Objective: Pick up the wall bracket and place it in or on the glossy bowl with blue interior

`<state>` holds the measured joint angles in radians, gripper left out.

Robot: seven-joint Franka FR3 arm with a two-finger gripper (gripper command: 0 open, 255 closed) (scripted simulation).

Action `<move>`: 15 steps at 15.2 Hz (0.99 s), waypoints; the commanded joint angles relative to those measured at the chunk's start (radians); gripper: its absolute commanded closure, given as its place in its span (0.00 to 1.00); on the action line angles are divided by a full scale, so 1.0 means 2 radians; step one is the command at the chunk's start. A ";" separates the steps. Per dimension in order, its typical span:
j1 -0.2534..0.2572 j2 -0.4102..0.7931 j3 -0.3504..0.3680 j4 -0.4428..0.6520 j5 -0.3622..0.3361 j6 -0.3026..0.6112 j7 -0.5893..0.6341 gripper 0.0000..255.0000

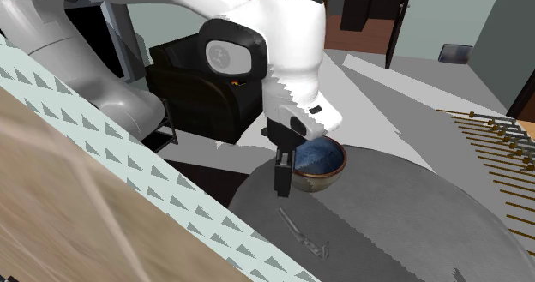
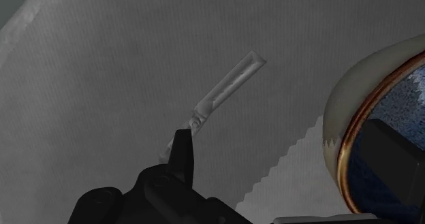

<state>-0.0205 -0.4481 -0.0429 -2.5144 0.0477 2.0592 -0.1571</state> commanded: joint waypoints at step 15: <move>0.001 0.018 0.000 -0.025 0.002 0.043 -0.002 1.00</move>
<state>-0.0177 -0.4122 -0.0423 -2.5638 0.0517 2.1447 -0.1614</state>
